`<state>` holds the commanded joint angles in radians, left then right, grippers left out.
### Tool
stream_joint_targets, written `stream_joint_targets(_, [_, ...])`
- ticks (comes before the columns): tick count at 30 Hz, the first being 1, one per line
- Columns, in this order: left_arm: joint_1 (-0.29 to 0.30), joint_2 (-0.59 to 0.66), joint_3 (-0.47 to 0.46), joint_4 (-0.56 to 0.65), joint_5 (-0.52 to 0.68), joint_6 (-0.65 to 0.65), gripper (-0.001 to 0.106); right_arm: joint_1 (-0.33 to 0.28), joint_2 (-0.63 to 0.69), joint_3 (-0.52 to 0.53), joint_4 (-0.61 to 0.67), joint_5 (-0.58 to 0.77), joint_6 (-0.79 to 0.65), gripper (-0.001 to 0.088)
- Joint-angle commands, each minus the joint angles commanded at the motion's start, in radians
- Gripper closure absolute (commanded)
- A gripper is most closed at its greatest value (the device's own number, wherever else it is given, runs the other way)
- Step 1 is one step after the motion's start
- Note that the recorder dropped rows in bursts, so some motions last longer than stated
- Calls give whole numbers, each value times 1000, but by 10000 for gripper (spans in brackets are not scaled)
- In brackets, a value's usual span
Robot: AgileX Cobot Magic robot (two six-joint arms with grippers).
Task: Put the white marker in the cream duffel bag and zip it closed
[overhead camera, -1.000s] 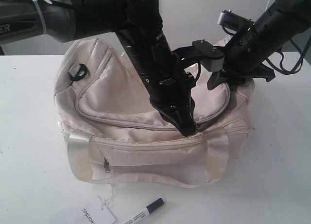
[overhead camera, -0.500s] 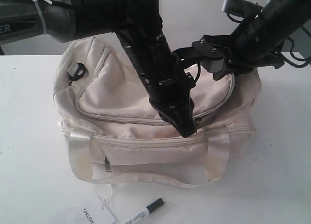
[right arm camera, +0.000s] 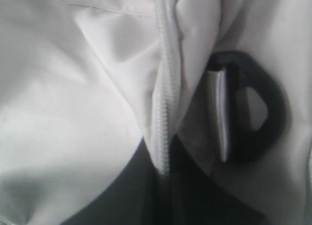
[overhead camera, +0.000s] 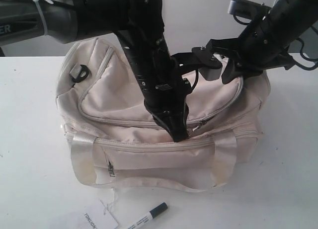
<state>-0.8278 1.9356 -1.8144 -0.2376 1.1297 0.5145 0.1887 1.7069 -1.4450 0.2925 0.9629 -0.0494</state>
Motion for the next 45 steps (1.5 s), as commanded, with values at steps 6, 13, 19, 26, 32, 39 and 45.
stream_joint_targets(6, [0, 0, 0, 73, 39, -11, 1053, 0, 0, 0, -17, 0, 0, 868])
stream_joint_targets(13, [0, 0, 0, 131, 72, -26, 1053, 0, 0, 0, -17, -2, 0, 868])
stream_joint_targets(19, [0, 0, 0, 174, 91, -29, 1053, 0, 0, 0, -23, -4, 0, 868])
stream_joint_targets(26, [0, -4, 0, 219, 91, -57, 1053, 0, 0, 0, -31, -4, 0, 868])
stream_joint_targets(32, [0, -11, 0, 262, 91, -119, 1053, 0, 0, 0, -36, -4, 0, 868])
stream_joint_targets(39, [8, -47, 0, 281, 91, -145, 1053, 0, 0, 0, -38, -4, 0, 868])
stream_joint_targets(45, [17, -75, 0, 285, 91, -157, 1053, 0, 0, 0, -40, -4, 0, 868])
